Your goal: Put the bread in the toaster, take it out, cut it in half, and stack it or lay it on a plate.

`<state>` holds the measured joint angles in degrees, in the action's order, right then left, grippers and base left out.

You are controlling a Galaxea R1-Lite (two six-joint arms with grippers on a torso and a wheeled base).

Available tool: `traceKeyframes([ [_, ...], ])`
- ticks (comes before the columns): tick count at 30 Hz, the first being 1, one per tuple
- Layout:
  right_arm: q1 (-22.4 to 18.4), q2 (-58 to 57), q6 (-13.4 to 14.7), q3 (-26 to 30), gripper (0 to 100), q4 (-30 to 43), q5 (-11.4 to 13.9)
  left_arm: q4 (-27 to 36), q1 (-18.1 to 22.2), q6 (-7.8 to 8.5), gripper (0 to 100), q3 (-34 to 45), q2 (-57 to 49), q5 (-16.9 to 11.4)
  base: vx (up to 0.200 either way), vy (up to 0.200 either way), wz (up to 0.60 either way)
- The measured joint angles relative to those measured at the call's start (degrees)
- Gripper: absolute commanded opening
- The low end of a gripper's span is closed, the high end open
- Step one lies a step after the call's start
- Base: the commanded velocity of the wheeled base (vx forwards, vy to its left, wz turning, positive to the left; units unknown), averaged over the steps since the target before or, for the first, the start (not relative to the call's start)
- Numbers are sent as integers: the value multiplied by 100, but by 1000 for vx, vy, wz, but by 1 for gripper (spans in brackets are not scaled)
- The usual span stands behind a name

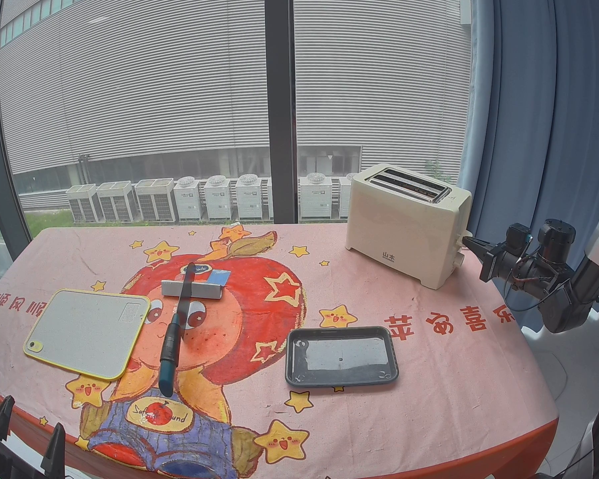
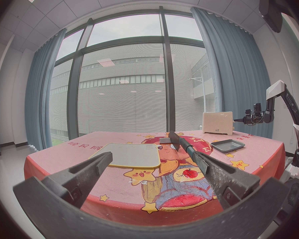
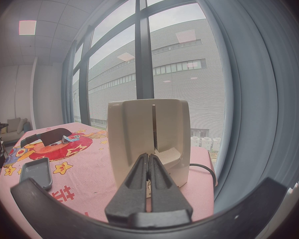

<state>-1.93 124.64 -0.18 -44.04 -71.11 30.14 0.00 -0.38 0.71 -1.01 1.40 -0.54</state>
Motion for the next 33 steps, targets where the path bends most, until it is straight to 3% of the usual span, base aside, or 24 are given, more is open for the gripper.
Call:
traceKeyframes([
  [23,-11,-145,84,249,0,-586,60,0,0,0,100,0,0,2,0,0,0],
  [33,26,-300,78,933,0,-1754,46,0,5,0,100,0,0,0,0,0,0],
])
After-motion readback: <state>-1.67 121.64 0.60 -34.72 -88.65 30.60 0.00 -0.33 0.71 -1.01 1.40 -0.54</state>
